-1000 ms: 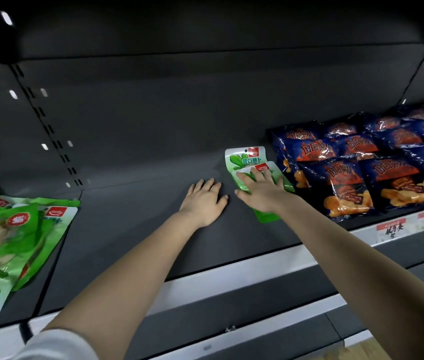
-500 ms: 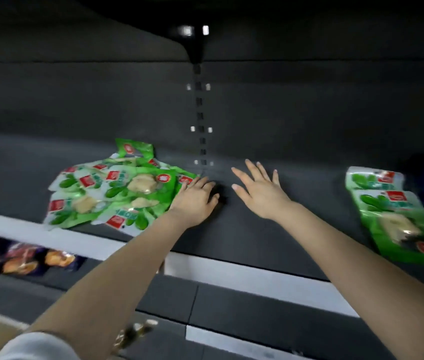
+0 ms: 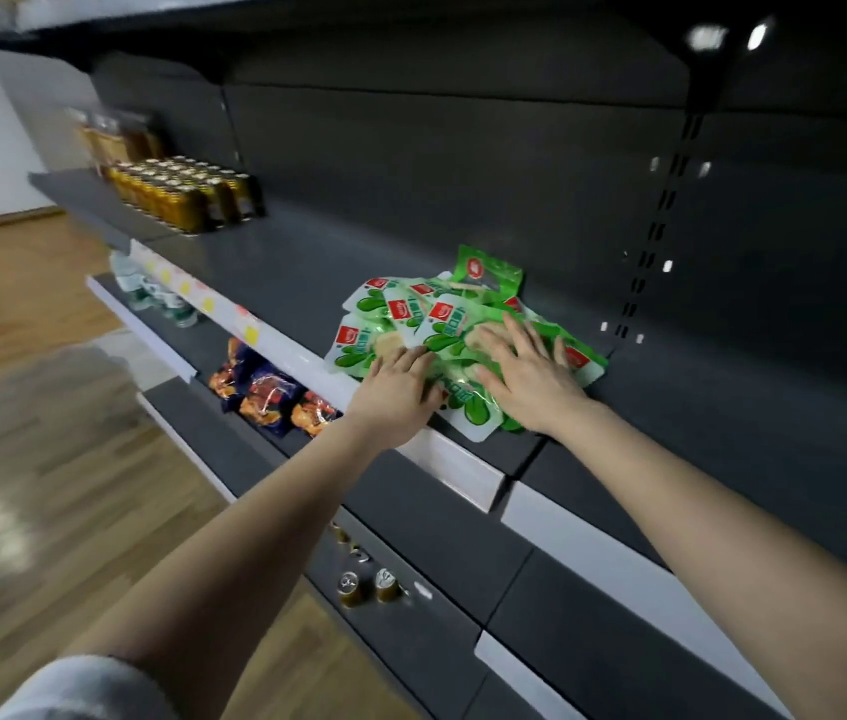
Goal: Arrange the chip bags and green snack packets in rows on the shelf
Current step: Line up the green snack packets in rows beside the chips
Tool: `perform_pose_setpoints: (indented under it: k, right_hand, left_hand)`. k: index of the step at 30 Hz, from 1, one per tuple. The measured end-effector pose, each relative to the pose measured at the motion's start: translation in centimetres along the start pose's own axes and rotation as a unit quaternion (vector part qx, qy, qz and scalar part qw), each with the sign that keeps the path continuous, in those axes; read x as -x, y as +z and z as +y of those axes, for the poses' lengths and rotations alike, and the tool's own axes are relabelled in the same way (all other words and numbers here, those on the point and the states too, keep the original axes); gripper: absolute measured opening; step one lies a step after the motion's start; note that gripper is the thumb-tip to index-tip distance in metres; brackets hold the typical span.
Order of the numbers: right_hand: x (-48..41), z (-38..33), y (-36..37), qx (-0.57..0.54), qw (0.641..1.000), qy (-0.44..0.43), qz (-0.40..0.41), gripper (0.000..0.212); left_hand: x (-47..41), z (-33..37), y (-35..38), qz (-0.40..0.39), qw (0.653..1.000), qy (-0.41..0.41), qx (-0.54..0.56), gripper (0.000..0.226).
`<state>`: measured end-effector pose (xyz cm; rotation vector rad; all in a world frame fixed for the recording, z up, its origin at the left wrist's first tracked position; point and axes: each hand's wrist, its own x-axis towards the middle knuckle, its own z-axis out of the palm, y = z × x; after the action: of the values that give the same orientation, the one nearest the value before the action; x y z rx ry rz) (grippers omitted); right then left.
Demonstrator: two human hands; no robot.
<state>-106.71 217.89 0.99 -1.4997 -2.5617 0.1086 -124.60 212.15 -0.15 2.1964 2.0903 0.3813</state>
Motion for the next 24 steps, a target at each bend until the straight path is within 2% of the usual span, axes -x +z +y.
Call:
perform_pose_setpoints:
  k: [7, 17, 24]
  right_hand:
    - [-2.5, -1.6, 1.4, 0.019, 0.998, 0.043, -0.038, 0.068]
    - [-2.6, -1.8, 2.0, 0.026, 0.998, 0.062, -0.012, 0.067]
    - [-2.2, -2.4, 1.6, 0.063, 0.996, 0.070, 0.003, 0.068]
  left_hand:
    - [0.0, -0.5, 1.2, 0.033, 0.999, -0.010, 0.009, 0.051]
    - [-0.4, -0.6, 1.7, 0.054, 0.998, -0.018, 0.006, 0.052]
    - [-0.2, -0.4, 1.3, 0.027, 0.999, -0.046, 0.006, 0.057]
